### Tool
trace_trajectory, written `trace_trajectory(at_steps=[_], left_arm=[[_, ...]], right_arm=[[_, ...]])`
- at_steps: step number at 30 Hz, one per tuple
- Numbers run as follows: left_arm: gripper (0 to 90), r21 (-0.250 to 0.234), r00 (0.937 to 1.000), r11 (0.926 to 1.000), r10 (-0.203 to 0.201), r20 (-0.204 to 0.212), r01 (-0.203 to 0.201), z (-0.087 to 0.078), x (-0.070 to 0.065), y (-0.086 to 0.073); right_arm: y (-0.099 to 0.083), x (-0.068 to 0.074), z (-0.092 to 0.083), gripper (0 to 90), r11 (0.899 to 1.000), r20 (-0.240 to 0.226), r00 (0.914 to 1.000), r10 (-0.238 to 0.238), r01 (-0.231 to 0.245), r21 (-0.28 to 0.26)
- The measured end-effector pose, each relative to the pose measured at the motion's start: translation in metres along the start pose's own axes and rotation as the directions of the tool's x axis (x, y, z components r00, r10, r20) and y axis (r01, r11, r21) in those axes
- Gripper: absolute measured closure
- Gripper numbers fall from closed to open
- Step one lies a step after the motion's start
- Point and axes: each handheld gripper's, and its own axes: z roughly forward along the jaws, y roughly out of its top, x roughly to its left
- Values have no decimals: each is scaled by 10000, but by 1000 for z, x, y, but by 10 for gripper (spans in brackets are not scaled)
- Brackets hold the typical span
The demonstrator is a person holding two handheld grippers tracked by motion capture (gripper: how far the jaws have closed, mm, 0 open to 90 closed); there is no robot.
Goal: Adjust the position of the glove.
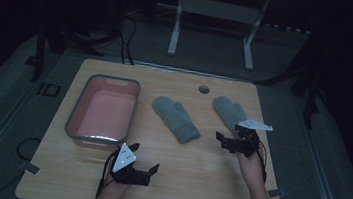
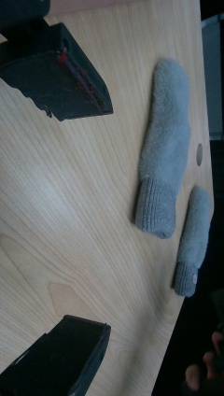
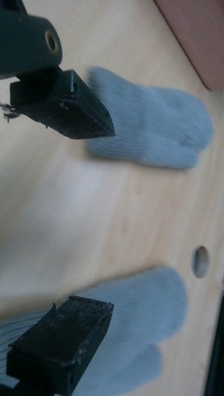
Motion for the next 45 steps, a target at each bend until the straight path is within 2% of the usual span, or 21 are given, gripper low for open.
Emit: trace_trajectory(at_steps=[1,2,4,5,6,8,10,14,18,20,21,26,30,35,38,39,41,42,44,45], left_arm=[[2,-7,10000,10000,7,13,-7,0,0,0],[2,-12,10000,10000,27,10,-27,0,0,0],[2,-16,10000,10000,72,22,-72,0,-1,0],[2,-24,10000,10000,79,31,-79,0,-1,0],[2,-26,10000,10000,80,36,-80,0,0,0],[2,-22,10000,10000,74,45,-74,0,0,0],[2,-17,10000,10000,50,42,-50,0,0,0],[2,-31,10000,10000,31,62,-31,0,0,0],[2,-24,10000,10000,36,78,-36,-1,0,0],[2,-33,10000,10000,7,72,-7,0,0,0],[2,-37,10000,10000,-2,70,3,0,0,0],[2,-35,9999,10000,-24,98,25,0,1,0],[2,-27,9999,10000,-15,132,16,0,0,0],[2,-36,9998,9999,-100,181,101,0,1,0],[2,-33,9998,10000,-87,167,88,0,1,0],[2,-30,9999,10000,-78,146,78,0,1,0],[2,-29,9999,10000,-70,146,71,0,1,0],[2,-25,9999,10000,-73,144,73,0,1,0],[2,-29,9998,9999,-98,145,98,0,1,0],[2,-25,9998,9999,-105,141,106,0,1,0]], right_arm=[[5,4,4,154,10000,255,9997,-59,61,-61],[9,7,6,152,9996,274,9994,-194,199,-190],[18,12,12,155,9992,-191,9996,-230,224,-317],[22,15,16,164,9993,-261,9992,-310,304,-224],[25,18,20,216,9990,-400,9982,-443,440,-81],[31,24,29,215,9986,-924,9945,-491,506,134],[33,32,37,209,9972,-1037,9918,-742,747,15],[39,46,55,214,9959,-1413,9858,-902,904,-54],[48,56,72,265,9916,-1777,9765,-1220,1275,201],[52,62,80,274,9863,-1795,9719,-1521,1609,352],[53,64,84,308,9842,-1855,9693,-1614,1720,425],[58,74,106,391,9745,-2269,9531,-2003,2178,547],[58,80,123,426,9634,-2379,9418,-2377,2597,658],[52,81,141,425,9576,-2258,9449,-2368,2662,1098],[42,79,153,452,9466,-2262,9432,-2432,2817,1569],[40,78,155,480,9495,-2372,9432,-2325,2730,1550],[39,78,155,570,9505,-2244,9453,-2368,2732,1478],[38,80,154,620,9543,-2220,9496,-2213,2577,1514],[37,85,152,719,9515,-1976,9518,-2345,2663,1538],[37,88,151,766,9538,-1836,9569,-2249,2547,1595]])
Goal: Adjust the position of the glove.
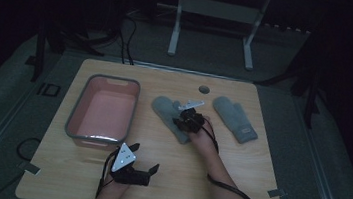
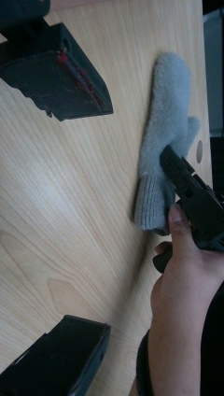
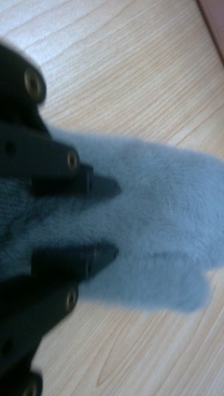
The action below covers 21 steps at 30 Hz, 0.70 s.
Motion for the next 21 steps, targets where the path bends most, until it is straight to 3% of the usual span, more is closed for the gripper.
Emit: trace_trajectory(at_steps=[2,4,8,9,11,13,14,16,18,21], left_arm=[[2,8,10000,10000,-24,-2,24,0,0,0],[2,18,10000,10000,-29,-37,29,0,0,0],[2,7,10000,10000,30,-22,-30,0,0,0],[2,8,10000,10000,40,-19,-40,0,0,0],[2,21,10000,10000,25,-32,-25,0,0,0],[2,16,10000,10000,35,-24,-35,0,0,0],[2,28,10000,10000,52,-35,-52,0,0,0],[2,22,10000,10000,62,-43,-62,0,-1,0],[2,45,10000,10000,79,-43,-79,0,-1,0],[2,48,10000,10000,68,-47,-68,0,-1,0]], right_arm=[[1,1,-1,795,9971,4,9971,756,-756,-33],[3,1,-6,819,9880,-69,9883,1526,-1527,-210],[5,11,-21,824,9798,345,9815,1885,-1855,-747],[5,13,-26,824,9742,517,9760,2114,-2061,-919],[4,13,-35,825,9559,740,9590,2736,-2625,-1320],[2,16,-46,824,9327,1119,9332,3415,-3218,-1629],[1,18,-50,824,9237,1438,9189,3674,-3425,-1718],[-2,22,-58,824,8941,1829,8822,4340,-3967,-2080],[-6,27,-64,822,8742,2116,8551,4733,-4264,-2323],[-14,37,-67,821,8466,2099,8276,5207,-4685,-2526]])
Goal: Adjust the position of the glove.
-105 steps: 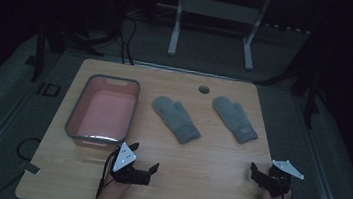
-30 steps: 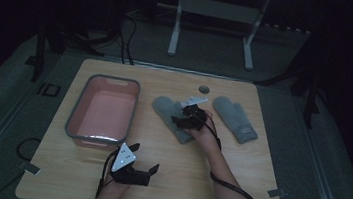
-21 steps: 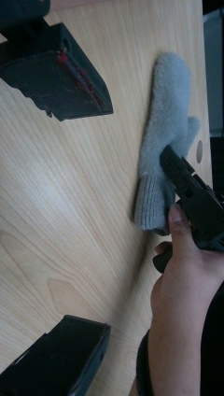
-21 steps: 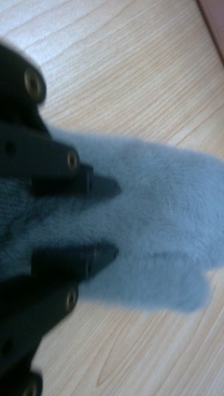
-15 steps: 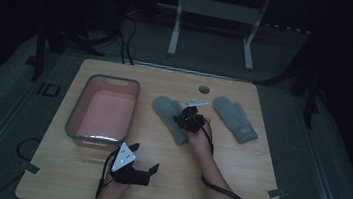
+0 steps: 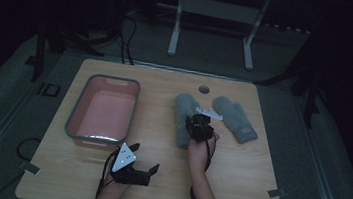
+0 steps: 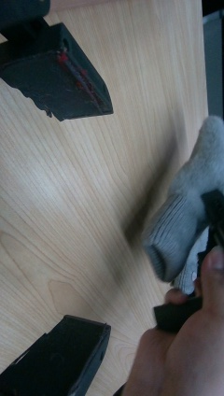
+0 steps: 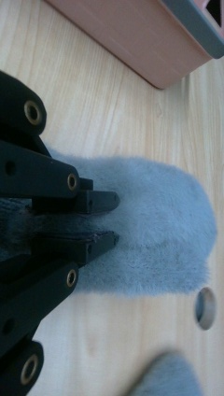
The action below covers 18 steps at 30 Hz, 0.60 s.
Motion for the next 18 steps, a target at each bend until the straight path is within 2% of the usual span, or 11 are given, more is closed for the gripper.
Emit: trace_trajectory(at_steps=[6,8,10,13,18], left_arm=[[2,1,10000,10000,65,-4,-65,0,0,0],[2,-3,10000,10000,64,-9,-64,0,-1,0],[2,9,10000,10000,53,-59,-53,0,-1,0],[2,13,9999,10000,64,-83,-64,0,-1,0],[2,-19,10000,10000,60,-16,-60,0,-1,0]], right_arm=[[-20,10,-1,820,9982,-105,9983,573,-571,184],[-25,12,6,816,9984,-64,9991,423,-420,388],[-33,12,18,813,9942,-38,9978,664,-659,848],[-37,15,22,783,9957,142,9990,416,-426,822],[-28,14,14,636,9960,-205,9998,57,-39,890]])
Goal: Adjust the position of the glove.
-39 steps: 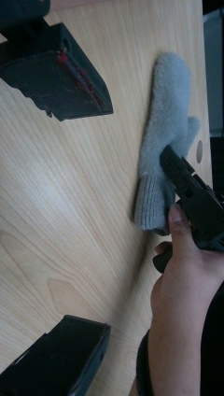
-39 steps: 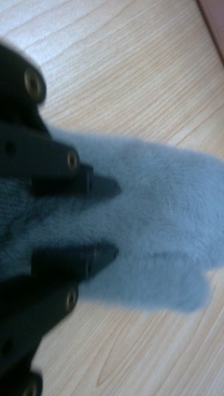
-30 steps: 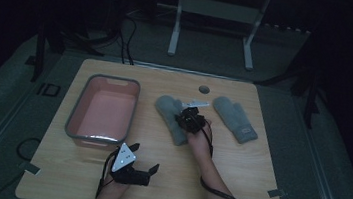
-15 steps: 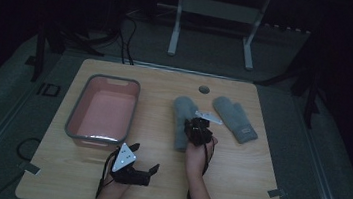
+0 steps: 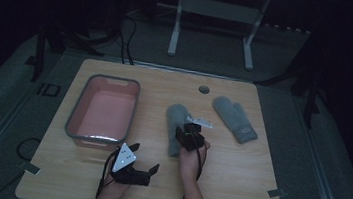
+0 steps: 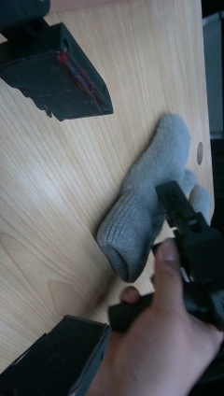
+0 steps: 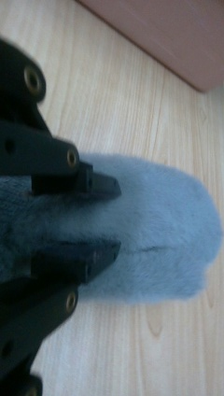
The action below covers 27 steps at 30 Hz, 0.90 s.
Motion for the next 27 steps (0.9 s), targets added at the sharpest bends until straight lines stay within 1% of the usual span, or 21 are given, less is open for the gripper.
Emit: trace_trajectory(at_steps=[1,3,5,6,8,10,11,12,13,14,15,16,17,19,21,22,23,24,26,27], left_arm=[[2,12,10000,10000,9,-17,-9,0,0,0],[2,0,10000,10000,31,20,-31,0,0,0],[2,-4,10000,10000,29,21,-29,0,0,0],[2,-8,10000,10000,38,49,-38,0,0,0],[2,-7,10000,10000,40,47,-40,0,0,0],[2,-20,10000,10000,-1,33,1,0,0,0],[2,-11,10000,10000,3,39,-3,0,0,0],[2,-17,10000,10000,-1,34,1,0,0,0],[2,-21,10000,10000,-13,30,13,0,0,0],[2,-28,10000,10000,-19,44,19,0,0,0],[2,-35,10000,10000,-23,48,23,0,0,0],[2,-29,10000,10000,-23,37,23,0,0,0],[2,-35,10000,10000,-23,50,24,0,0,0],[2,-30,10000,10000,-19,34,19,0,0,0],[2,-51,10000,10000,-28,55,28,0,0,0],[2,-51,10000,10000,-28,55,28,0,0,0],[2,-71,9999,9999,-95,50,95,0,1,0],[2,-65,9999,9999,-113,58,114,0,1,0],[2,-61,9998,9998,-189,68,189,0,2,0],[2,-68,9998,9998,-197,84,197,-1,2,0]], right_arm=[[2,-2,-3,605,9999,-36,9999,-140,140,33],[7,-10,-8,573,9995,-179,9994,-297,299,137],[12,-20,-17,524,9982,-111,9982,-589,587,-138],[15,-26,-21,500,9970,-248,9969,-753,747,-215],[21,-40,-30,493,9926,-298,9932,-1128,1112,-493],[27,-57,-38,483,9859,-358,9866,-1593,1571,-579],[31,-65,-41,483,9839,-451,9836,-1746,1726,-467],[35,-74,-44,484,9810,-686,9791,-1913,1883,-472],[38,-82,-48,496,9786,-723,9766,-2026,1992,-516],[41,-89,-51,506,9735,-666,9717,-2266,2238,-477],[44,-97,-54,506,9665,-658,9648,-2546,2516,-502],[47,-104,-56,507,9627,-581,9616,-2684,2656,-516],[49,-113,-58,507,9603,-472,9599,-2765,2741,-517],[54,-129,-61,507,9567,-481,9564,-2881,2853,-572],[57,-144,-62,507,9502,-616,9492,-3087,3049,-640],[57,-144,-62,507,9502,-616,9492,-3087,3049,-640],[61,-159,-61,516,9418,-480,9415,-3335,3304,-621],[62,-164,-61,522,9421,-469,9417,-3332,3306,-560],[65,-177,-58,531,9392,-316,9392,-3419,3403,-468],[66,-182,-56,531,9404,-303,9403,-3390,3378,-390]])
